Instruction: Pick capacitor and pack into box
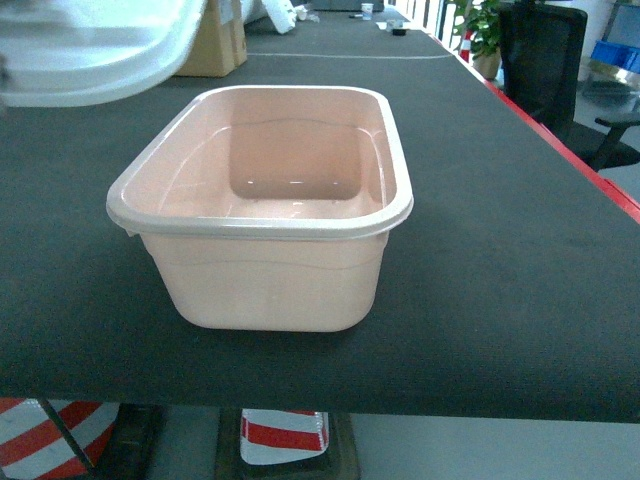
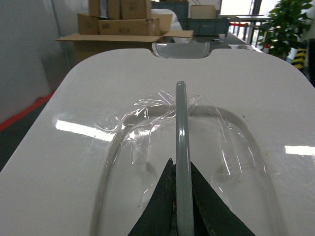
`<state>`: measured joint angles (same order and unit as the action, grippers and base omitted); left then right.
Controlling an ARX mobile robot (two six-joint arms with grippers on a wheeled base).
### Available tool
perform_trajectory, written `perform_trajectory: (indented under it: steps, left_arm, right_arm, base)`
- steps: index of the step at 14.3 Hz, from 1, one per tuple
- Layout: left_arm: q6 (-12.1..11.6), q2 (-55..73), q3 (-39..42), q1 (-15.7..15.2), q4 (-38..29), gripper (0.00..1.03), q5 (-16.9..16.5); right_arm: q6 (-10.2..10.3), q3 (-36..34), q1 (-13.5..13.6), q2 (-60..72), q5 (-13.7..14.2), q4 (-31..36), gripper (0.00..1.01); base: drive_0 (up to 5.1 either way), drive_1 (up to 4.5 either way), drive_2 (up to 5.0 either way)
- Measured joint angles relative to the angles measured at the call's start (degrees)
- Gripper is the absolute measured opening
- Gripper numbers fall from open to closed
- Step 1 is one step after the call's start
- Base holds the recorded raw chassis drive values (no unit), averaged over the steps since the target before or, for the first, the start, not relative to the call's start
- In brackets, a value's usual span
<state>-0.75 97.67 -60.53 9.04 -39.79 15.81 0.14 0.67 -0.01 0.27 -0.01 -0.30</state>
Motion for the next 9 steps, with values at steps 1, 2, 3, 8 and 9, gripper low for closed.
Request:
perform_trajectory:
  steps: [1, 2, 3, 8, 9]
  left_arm:
    - [0.92, 0.44, 0.0, 3.43, 0.37, 0.02, 2.12]
    - [1.92, 1.68, -0.15, 6.78, 0.39, 0.02, 4.74]
    - [2.32, 3.89, -1.09, 9.11, -0.04, 0.02, 6.75]
    - [4.37, 13.46, -8.02, 16.76, 3.98, 0.02, 11.72]
    - [4.98, 14.08, -9.16, 17.18, 4.26, 0.02, 12.31]
  right_arm:
    - [0.0, 0.0, 0.0, 0.0, 0.0, 0.0, 0.98]
    - [0.02, 0.0, 0.0, 0.0, 0.0, 0.0, 0.98]
    - [0.02, 0.0, 0.0, 0.0, 0.0, 0.0, 0.98]
    - [0.0, 0.0, 0.0, 0.0, 0.0, 0.0, 0.98]
    - [0.0, 0.0, 0.0, 0.0, 0.0, 0.0, 0.98]
  base:
    - [0.0, 0.0, 0.0]
    - [0.0, 0.0, 0.0]
    - [0.0, 0.0, 0.0]
    - [0.0, 0.0, 0.0]
    - [0.0, 0.0, 0.0]
